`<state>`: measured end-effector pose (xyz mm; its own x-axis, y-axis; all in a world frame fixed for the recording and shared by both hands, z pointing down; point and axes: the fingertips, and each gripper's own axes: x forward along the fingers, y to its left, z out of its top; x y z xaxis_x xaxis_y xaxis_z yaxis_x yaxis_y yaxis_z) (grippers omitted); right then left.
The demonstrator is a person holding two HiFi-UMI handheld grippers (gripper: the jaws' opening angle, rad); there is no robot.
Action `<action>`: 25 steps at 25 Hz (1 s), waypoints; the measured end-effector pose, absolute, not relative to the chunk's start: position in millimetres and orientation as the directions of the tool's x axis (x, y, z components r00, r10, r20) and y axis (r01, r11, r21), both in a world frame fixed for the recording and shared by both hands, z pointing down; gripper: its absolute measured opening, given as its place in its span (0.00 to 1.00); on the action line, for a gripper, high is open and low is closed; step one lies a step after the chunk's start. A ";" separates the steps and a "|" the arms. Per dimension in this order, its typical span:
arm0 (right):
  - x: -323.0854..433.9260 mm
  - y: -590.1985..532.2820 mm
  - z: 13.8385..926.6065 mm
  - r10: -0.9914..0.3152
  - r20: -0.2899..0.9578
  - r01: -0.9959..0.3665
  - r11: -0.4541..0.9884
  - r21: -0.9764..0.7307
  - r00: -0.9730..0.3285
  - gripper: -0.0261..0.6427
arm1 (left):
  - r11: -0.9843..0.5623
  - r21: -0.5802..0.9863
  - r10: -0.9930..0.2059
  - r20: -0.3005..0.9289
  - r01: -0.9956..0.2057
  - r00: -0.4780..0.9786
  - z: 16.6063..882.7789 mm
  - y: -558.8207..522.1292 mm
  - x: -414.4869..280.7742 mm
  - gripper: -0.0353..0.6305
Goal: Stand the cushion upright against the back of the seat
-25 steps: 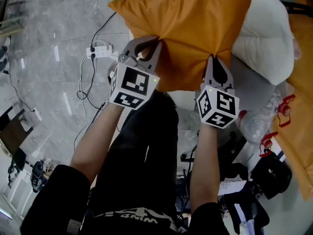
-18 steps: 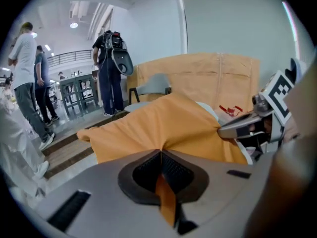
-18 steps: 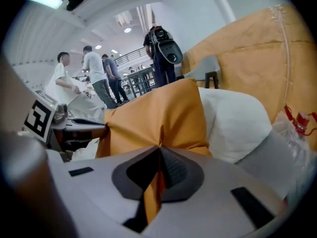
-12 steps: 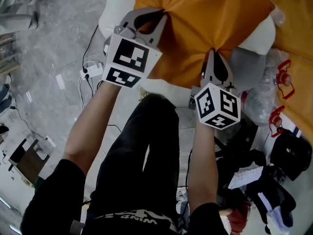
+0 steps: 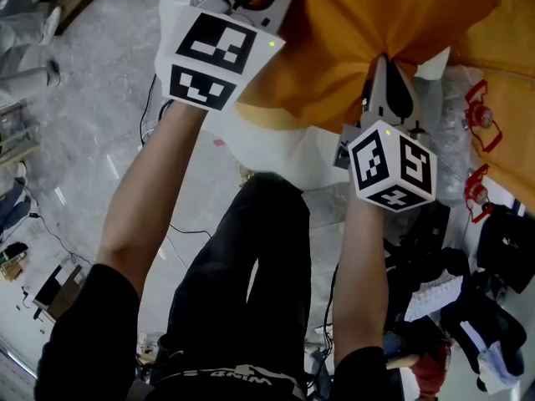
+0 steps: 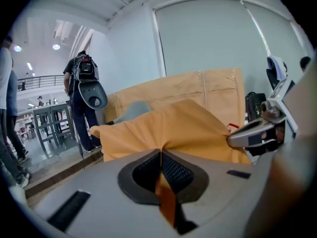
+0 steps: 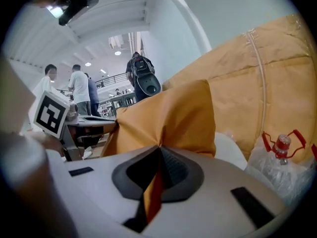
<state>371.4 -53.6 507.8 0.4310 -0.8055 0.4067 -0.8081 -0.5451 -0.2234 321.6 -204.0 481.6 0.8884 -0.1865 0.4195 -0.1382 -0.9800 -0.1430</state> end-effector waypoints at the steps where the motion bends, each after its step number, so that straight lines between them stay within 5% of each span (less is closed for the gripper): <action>1: 376.3 -56.1 506.0 -0.806 0.401 -0.810 -0.545 -0.218 0.435 0.08 | -0.979 -0.149 -0.187 0.412 -0.137 0.892 478.9 -206.9 327.6 0.07; 25: 349.3 -59.6 626.0 -0.742 0.593 -0.828 -0.518 -0.214 0.311 0.08 | -0.987 -0.114 -0.161 0.534 -0.118 0.830 582.8 -222.2 325.0 0.07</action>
